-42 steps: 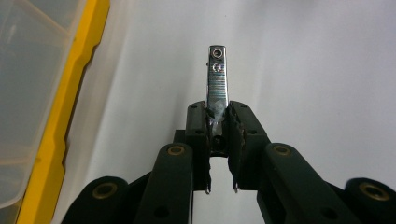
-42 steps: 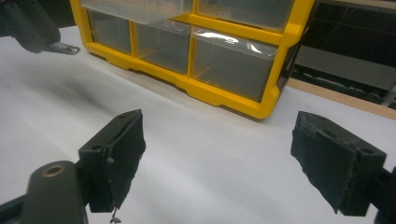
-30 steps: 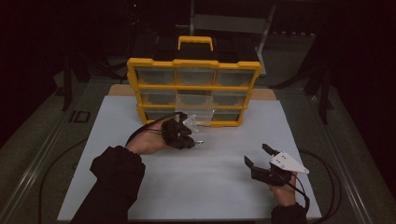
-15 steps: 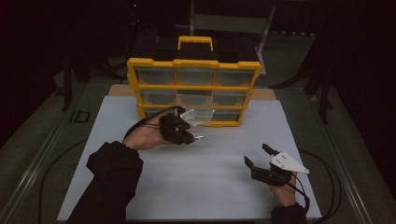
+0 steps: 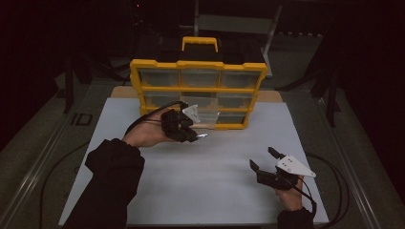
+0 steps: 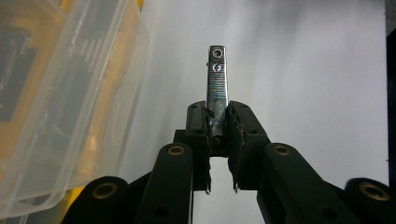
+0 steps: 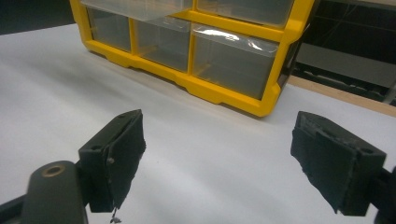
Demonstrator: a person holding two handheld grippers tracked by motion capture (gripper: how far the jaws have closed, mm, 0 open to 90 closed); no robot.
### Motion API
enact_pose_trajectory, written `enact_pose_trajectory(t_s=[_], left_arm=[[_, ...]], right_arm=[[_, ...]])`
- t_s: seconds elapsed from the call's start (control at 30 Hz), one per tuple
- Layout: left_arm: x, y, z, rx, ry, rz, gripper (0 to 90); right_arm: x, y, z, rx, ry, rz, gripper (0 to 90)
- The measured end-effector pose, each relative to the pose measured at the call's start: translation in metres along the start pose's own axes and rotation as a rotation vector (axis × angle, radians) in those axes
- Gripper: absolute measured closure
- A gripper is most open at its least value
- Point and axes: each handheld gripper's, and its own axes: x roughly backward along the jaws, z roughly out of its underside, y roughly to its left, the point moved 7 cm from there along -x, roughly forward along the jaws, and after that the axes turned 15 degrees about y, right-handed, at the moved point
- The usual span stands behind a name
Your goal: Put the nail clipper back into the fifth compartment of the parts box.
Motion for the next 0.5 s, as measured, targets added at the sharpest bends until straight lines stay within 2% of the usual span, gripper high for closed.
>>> enact_pose_trajectory(t_s=[0.5], left_arm=[[0.022, 0.01, -0.006, -0.003, -0.01, -0.005, 80.7]], right_arm=[[0.0, -0.001, 0.0, -0.004, 0.001, 0.003, 17.5]])
